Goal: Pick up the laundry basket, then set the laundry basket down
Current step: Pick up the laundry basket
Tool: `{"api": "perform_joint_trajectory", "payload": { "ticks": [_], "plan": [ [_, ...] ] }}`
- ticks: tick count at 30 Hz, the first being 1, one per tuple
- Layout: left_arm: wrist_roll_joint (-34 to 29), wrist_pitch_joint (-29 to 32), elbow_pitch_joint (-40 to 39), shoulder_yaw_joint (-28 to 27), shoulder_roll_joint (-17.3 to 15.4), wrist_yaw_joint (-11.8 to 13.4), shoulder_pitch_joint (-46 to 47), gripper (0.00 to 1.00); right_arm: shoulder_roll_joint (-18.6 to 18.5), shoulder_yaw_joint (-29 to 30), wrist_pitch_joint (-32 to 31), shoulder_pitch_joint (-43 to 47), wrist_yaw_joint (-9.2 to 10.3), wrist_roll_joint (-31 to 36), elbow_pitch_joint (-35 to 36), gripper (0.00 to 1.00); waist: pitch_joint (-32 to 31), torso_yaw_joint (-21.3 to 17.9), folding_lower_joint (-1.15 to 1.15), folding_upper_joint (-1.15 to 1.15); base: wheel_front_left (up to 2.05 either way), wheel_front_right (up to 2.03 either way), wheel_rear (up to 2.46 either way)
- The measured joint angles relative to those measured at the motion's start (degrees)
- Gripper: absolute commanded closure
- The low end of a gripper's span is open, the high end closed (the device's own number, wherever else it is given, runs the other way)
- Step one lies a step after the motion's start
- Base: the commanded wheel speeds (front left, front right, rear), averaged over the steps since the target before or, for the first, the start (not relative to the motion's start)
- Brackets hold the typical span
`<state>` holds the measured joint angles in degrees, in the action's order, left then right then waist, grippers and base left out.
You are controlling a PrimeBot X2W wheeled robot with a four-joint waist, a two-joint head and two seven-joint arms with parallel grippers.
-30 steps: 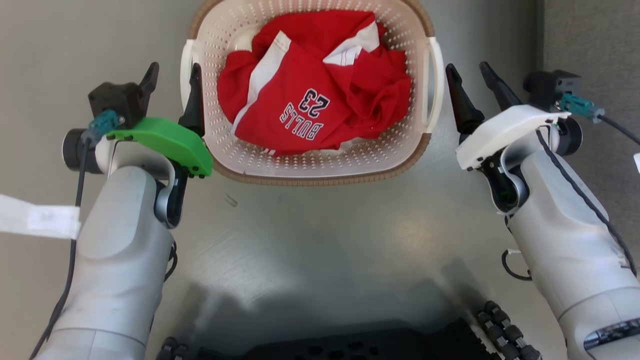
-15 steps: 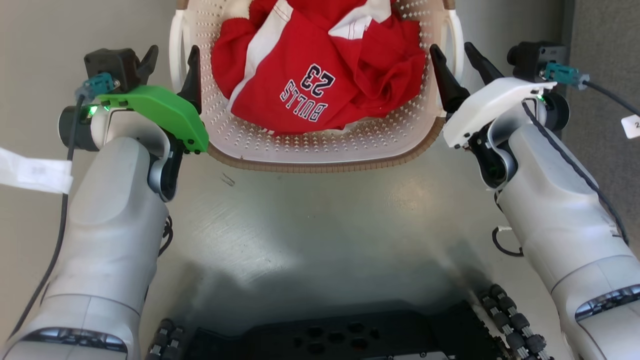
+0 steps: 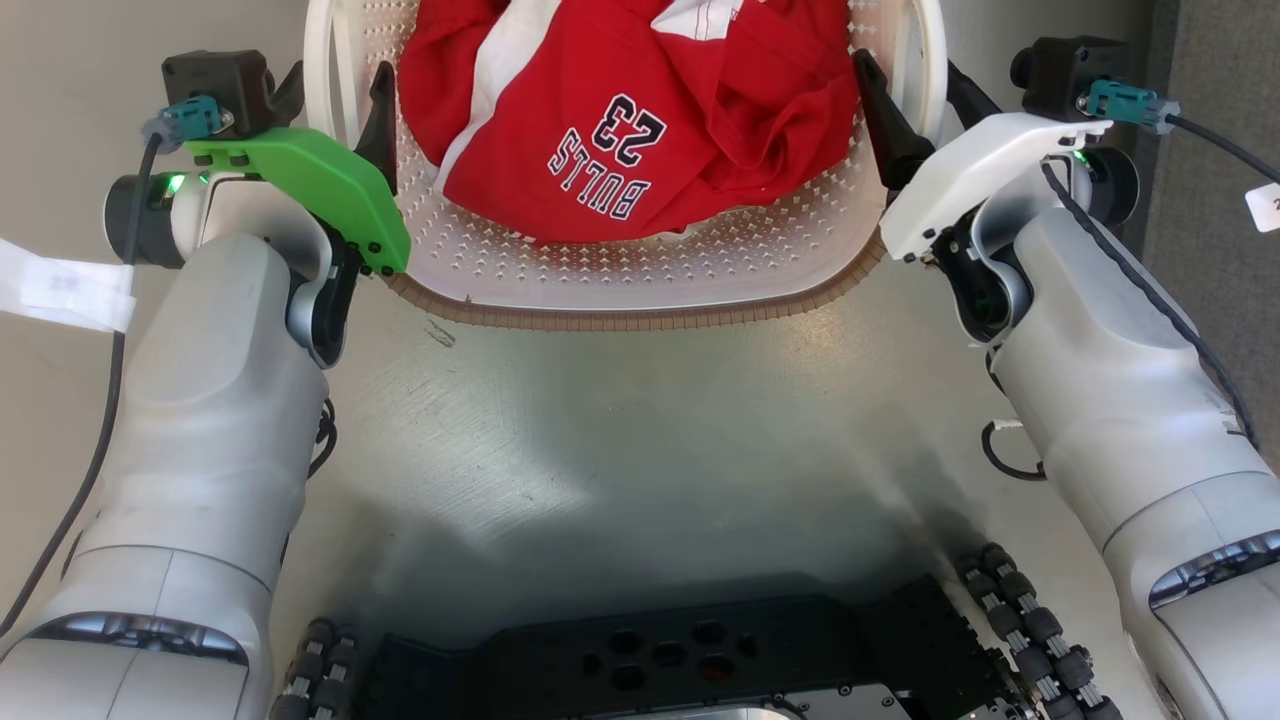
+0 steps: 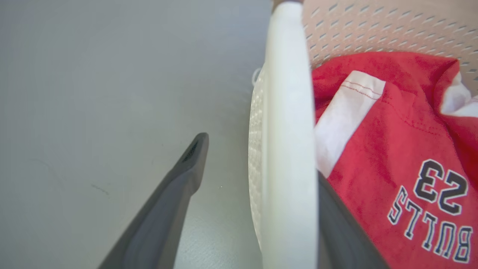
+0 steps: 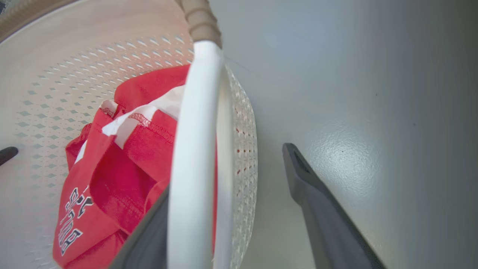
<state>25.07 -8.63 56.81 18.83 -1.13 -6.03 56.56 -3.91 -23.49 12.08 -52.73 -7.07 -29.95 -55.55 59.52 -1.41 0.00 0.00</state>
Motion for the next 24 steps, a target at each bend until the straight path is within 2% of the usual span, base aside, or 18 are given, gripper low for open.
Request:
{"api": "perform_joint_trajectory", "payload": {
  "ticks": [1, 2, 3, 4, 5, 6, 7, 8, 9, 12, 13, 24],
  "plan": [
    [0.0, 0.0, 0.0, 0.0, 0.0, 0.0, 0.0, 0.08, 0.0, 0.0, 0.0, 0.0, 0.00, 0.0, 0.0, 0.00, 0.0, 0.0, 0.00, 0.00, 0.00, 0.00, 0.00],
    [0.1, 0.0, 0.2, 0.1, 0.0, 0.0, 0.1, 0.21, 0.0, -0.3, 0.0, -0.1, 0.00, -0.3, -0.1, 0.00, 0.1, 0.0, 0.00, 0.00, 0.00, 0.00, 0.00],
    [0.2, -0.1, 0.3, 0.2, 0.0, 0.0, 0.1, 0.51, 0.0, -0.5, 0.1, -0.3, 0.00, -0.5, -0.3, 0.00, 0.1, 0.0, 0.00, 0.00, 0.00, 0.00, 0.00],
    [0.4, -0.2, 0.5, 0.3, 0.0, 0.0, 0.2, 0.51, 0.0, -0.8, 0.1, -0.5, 0.00, -0.7, -0.5, 0.00, 0.2, 0.0, 0.00, 0.00, 0.00, 0.00, 0.00],
    [0.8, -0.4, 0.7, 0.4, 0.0, -0.1, 0.4, 0.87, 0.1, -1.0, 0.4, -0.8, 0.00, -0.9, -0.6, 0.00, 0.3, 0.0, 0.00, 0.00, 0.00, 0.00, 0.00],
    [1.2, -0.5, 1.1, 0.6, 0.0, -0.1, 0.7, 1.00, 0.1, -1.2, 0.5, -1.1, 0.00, -1.0, -0.6, 0.07, 0.3, 0.0, 0.00, 0.00, 0.00, 0.00, 0.00],
    [1.5, -0.5, 1.3, 0.8, 0.0, -0.3, 1.0, 1.00, 0.1, -1.4, 0.5, -1.2, 0.00, -1.1, -0.7, 0.38, 0.3, 0.0, 0.00, 0.00, 0.00, 0.00, 0.00],
    [1.6, -0.5, 1.4, 1.1, 0.2, -0.5, 1.2, 1.00, 0.1, -1.6, 0.5, -1.3, 0.00, -1.4, -0.8, 0.62, 0.3, 0.0, 0.00, 0.00, 0.00, 0.00, 0.00],
    [1.8, -0.7, 1.5, 1.4, 0.4, -0.6, 1.4, 1.00, 0.2, -2.0, 0.5, -1.3, -0.08, -1.6, -0.9, 1.00, 0.4, 0.0, 0.00, 0.00, 0.00, 0.00, 0.00],
    [2.0, -1.0, 2.0, 1.7, 0.4, -0.6, 1.9, 1.00, 0.8, -2.9, 0.7, -1.7, -0.37, -2.1, -1.0, 1.00, 0.3, 0.1, 0.00, 0.00, 0.00, 0.00, 0.00],
    [2.4, -1.1, 2.0, 1.8, 0.6, -0.7, 2.0, 1.00, 1.1, -2.9, 0.7, -2.0, 0.10, -2.5, -1.1, 1.00, 0.3, 0.1, 0.00, 0.00, 0.00, 0.00, 0.00],
    [4.9, -2.6, 4.1, 3.6, 1.0, -1.0, 2.1, 1.00, 0.6, -5.2, 1.6, -2.3, 0.12, -4.8, -2.0, 1.00, -1.3, 0.1, 0.00, 0.00, 0.00, 0.00, 0.00]
  ]
}}
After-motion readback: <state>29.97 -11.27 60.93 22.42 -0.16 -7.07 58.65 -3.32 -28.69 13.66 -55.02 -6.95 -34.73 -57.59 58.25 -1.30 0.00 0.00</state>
